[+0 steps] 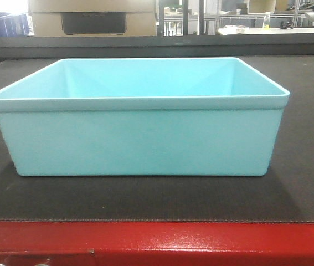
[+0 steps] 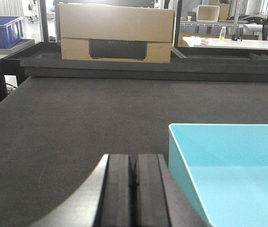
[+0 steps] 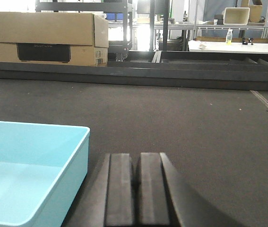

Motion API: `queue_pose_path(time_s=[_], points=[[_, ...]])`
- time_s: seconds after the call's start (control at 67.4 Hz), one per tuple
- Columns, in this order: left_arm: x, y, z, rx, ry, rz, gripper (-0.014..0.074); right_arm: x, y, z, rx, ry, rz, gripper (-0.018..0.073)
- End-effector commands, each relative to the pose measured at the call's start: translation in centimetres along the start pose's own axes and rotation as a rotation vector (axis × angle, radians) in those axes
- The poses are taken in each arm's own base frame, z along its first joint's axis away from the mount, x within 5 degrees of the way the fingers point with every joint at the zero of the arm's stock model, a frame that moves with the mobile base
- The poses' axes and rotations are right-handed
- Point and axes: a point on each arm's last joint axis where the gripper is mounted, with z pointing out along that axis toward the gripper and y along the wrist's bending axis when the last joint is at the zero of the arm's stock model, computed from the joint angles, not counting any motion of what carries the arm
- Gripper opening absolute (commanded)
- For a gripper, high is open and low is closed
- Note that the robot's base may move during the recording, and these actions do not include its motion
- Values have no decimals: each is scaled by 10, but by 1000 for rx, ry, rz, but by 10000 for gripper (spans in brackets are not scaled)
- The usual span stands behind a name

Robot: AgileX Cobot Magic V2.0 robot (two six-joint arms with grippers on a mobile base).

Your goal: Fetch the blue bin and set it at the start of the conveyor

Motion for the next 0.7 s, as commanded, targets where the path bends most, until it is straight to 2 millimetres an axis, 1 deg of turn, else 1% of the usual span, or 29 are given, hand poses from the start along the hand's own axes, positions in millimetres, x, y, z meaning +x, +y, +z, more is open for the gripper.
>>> queue_pose_path(time_s=[0.0, 0.208, 0.297, 0.356, 0.46, 0.563, 0.608, 0.652, 0.682], points=[[-1, 0, -1, -2, -21, 5, -111, -2, 0, -1, 6, -25, -18, -162], [-1, 0, -1, -2, -21, 5, -111, -2, 0, -1, 6, -25, -18, -162], [-1, 1, -4, -12, -32, 5, -111, -2, 0, -1, 6, -25, -18, -162], [4, 3, -9, -43, -48, 4, -111, -2, 0, -1, 6, -25, -18, -162], [23, 6, -17, -91, -74, 5, -111, -2, 0, -1, 6, -25, -18, -162], [54, 6, -21, -105, -104, 3, -111, -2, 0, -1, 6, -25, -18, -162], [66, 6, -22, -103, -116, 4, -111, -2, 0, -1, 6, -25, -18, -162], [81, 6, -18, -100, -92, 3, -111, -2, 0, -1, 6, -25, -18, -162], [85, 6, -16, -96, -113, 5, -111, -2, 0, -1, 6, -25, -18, -162]])
